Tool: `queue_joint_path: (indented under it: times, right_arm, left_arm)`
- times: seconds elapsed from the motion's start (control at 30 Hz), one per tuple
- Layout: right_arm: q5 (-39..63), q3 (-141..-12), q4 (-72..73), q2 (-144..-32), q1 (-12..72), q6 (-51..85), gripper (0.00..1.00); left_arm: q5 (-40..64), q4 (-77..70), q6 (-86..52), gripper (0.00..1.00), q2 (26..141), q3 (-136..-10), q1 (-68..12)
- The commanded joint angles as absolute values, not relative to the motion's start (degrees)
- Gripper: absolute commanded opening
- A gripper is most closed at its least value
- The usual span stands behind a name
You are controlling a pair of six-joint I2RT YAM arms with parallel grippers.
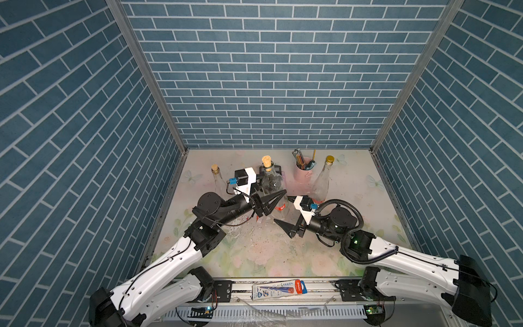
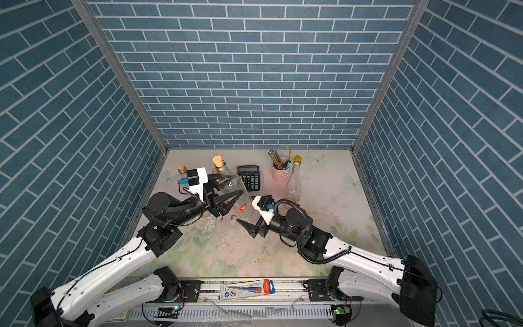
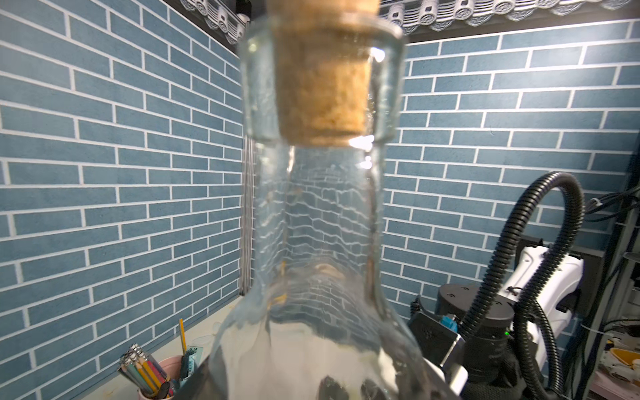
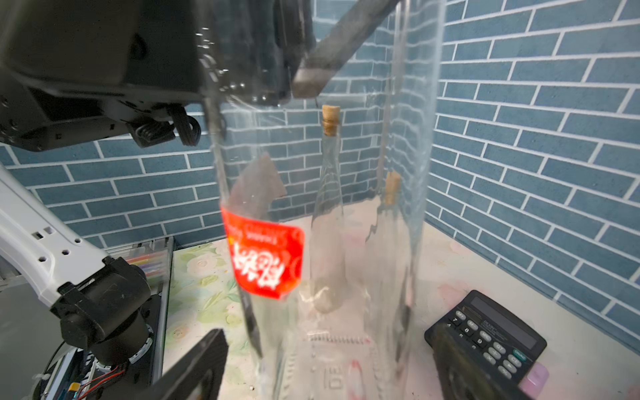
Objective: Remove the label from the bottle
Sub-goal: Tear open the label from the bottle.
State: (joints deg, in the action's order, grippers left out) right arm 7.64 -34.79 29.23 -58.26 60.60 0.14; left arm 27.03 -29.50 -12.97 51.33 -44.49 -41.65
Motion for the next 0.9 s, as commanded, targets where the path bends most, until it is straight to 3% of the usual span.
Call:
queue_joint_path:
  times: [0.0,0.33,0.47,0.7,0.73,0.83,0.87]
  right_arm:
    - [10.1,-36.7,34.1,-59.0,60.4,-0.1,0.87]
    - [12.2,-37.3,37.2,-60.6,60.4,1.1,0.75]
    - [11.3,-37.4,37.4,-60.6,60.4,1.1,0.44]
    - [11.5,-36.5,38.7,-59.3,57.8,4.2,0.06]
    - [12.0,-36.3,39.4,-59.0,57.2,5.0,0.03]
    - [12.7,-36.3,40.3,-58.1,55.2,7.5,0.00]
    - [13.1,-36.3,40.5,-57.7,54.5,8.3,0.00]
  left_arm:
    - [29.9,-34.4,-14.1,0.00,50.7,-47.2,-41.8]
    - [30.7,-35.2,-15.5,0.00,51.6,-47.7,-41.8]
    - [30.7,-34.2,-15.9,0.00,51.6,-48.4,-41.9]
    - [30.7,-28.7,-15.8,0.00,52.6,-51.3,-41.8]
    - [30.6,-27.9,-15.8,0.26,52.6,-51.7,-41.8]
    - [30.3,-27.6,-15.6,0.90,52.3,-51.4,-41.8]
    - [30.2,-27.0,-15.2,0.99,52.2,-51.3,-41.8]
